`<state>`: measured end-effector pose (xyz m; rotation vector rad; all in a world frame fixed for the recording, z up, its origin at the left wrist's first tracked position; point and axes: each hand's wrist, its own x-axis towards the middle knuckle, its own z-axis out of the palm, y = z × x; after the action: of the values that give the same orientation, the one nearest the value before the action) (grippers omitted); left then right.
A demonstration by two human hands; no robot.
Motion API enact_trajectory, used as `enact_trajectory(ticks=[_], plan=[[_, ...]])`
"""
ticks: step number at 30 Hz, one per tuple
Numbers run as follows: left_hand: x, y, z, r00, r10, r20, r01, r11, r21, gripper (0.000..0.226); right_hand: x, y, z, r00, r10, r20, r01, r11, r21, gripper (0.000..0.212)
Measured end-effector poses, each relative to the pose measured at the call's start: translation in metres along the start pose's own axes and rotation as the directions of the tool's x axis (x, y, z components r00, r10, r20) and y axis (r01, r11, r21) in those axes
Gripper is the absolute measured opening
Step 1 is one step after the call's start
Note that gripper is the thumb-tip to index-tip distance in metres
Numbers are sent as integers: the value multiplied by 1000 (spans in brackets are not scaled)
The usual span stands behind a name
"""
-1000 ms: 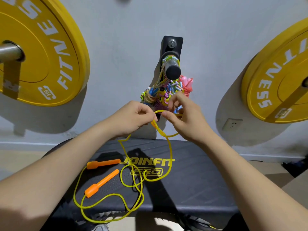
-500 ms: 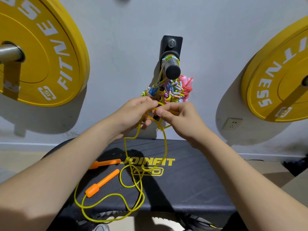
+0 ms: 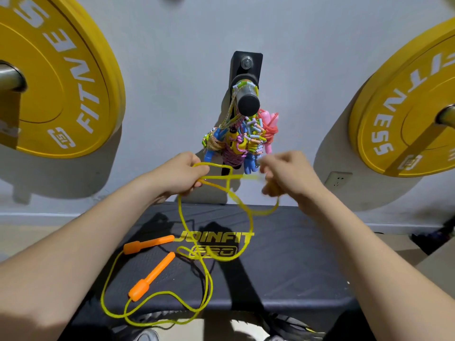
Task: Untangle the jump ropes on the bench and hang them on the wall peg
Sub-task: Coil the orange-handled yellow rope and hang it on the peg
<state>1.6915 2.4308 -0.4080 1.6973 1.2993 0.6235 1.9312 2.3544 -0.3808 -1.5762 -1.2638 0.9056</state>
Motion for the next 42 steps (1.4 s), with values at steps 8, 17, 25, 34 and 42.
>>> enact_trajectory(ticks=[8,17,25,34,42], plan=[[-3,9,18,984,157,89,-166,980,112,5,-12,9,37,898,-222,381,350,885,-308,28],[-1,8,17,993,108,-39,-106,993,51,10,-5,-1,40,932,-361,42,363,918,-157,22],[4,-20,-21,984,-176,-10,175,969,173,23,23,23,-4,881,-31,-473,-122,950,-289,33],[-1,3,4,977,208,44,-212,966,151,12,-9,2,64,881,-346,322,459,791,-405,16],[4,-10,-2,985,98,139,-109,992,70,17,-1,-4,54,906,-420,-55,405,897,-178,26]])
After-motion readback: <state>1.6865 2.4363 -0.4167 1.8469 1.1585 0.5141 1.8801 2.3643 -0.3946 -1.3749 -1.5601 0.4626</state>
